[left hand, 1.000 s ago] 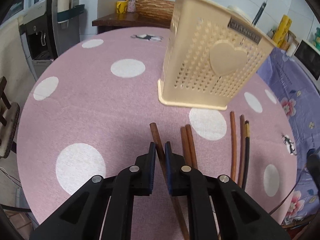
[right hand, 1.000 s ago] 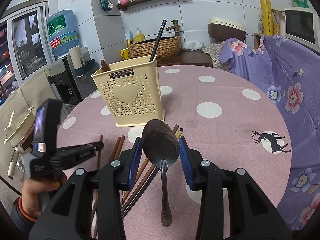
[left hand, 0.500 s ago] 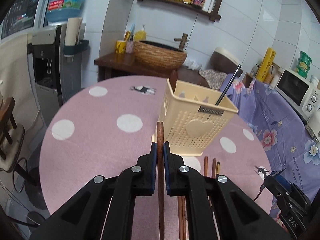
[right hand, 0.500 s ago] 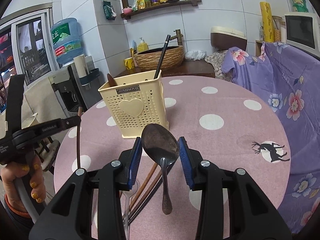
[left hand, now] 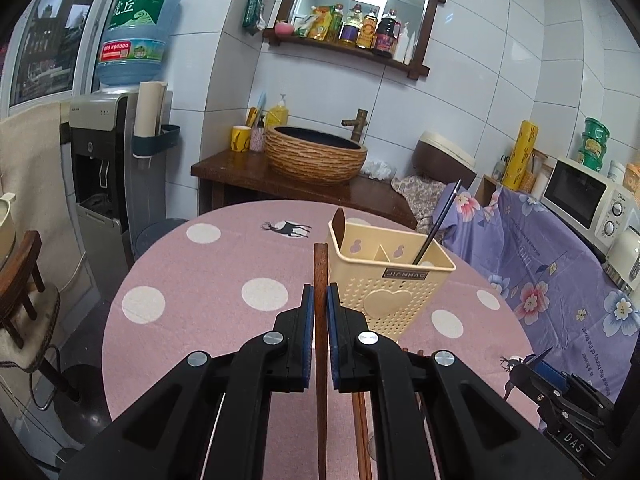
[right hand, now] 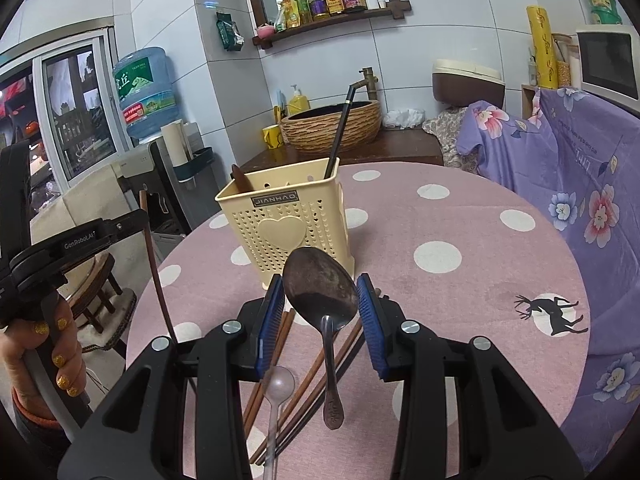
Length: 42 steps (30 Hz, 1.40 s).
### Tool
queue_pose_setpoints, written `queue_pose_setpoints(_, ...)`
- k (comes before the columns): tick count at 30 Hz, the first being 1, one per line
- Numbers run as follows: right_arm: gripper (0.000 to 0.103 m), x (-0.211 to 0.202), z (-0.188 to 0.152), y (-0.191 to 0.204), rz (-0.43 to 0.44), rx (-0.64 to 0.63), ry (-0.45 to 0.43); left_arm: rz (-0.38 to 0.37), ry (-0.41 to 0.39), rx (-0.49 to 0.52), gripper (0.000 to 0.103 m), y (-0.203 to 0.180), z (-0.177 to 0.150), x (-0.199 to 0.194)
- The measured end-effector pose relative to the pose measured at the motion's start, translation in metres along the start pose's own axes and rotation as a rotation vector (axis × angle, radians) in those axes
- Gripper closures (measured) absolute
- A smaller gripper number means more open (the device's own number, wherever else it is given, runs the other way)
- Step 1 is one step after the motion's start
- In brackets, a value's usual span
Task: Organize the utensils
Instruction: 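Carry the wooden chopstick with the left tool while the right tool carries the spoon over the holder, then lower and release the chopstick with the left tool while the right tool drops the spoon into the holder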
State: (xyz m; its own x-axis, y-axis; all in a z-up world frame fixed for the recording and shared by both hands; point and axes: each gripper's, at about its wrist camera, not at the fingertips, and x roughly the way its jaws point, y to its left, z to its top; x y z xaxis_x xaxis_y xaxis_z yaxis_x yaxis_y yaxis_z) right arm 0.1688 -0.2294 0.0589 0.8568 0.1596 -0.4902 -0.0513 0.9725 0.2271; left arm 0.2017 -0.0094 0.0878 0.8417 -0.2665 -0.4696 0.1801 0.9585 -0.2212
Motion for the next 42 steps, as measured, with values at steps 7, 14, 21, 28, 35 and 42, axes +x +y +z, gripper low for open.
queue_pose_setpoints(7,0.065,-0.001,0.012,0.009,0.047,-0.026,-0.037,-0.019,-0.033,0.0,0.096,0.0,0.015,-0.008)
queue_pose_setpoints(14,0.065,-0.001,0.047,0.02,0.078,-0.061,-0.091,-0.05,-0.079,0.022,0.096,-0.008,0.049,-0.018)
queue_pose_setpoints(21,0.065,0.002,0.122,0.032,0.109,-0.058,-0.182,-0.099,-0.146,0.023,0.096,-0.028,0.113,-0.029)
queue_pose_setpoints(28,0.065,0.025,0.179,0.043,0.067,-0.049,-0.268,-0.077,-0.232,0.002,0.096,-0.048,0.161,-0.017)
queue_pose_setpoints(35,0.065,0.081,0.173,0.038,-0.004,-0.032,-0.247,-0.019,-0.253,0.008,0.096,-0.048,0.145,0.025)
queue_pose_setpoints(42,0.065,0.114,0.137,0.022,-0.028,-0.003,-0.174,0.001,-0.169,-0.001,0.096,-0.033,0.111,0.058)
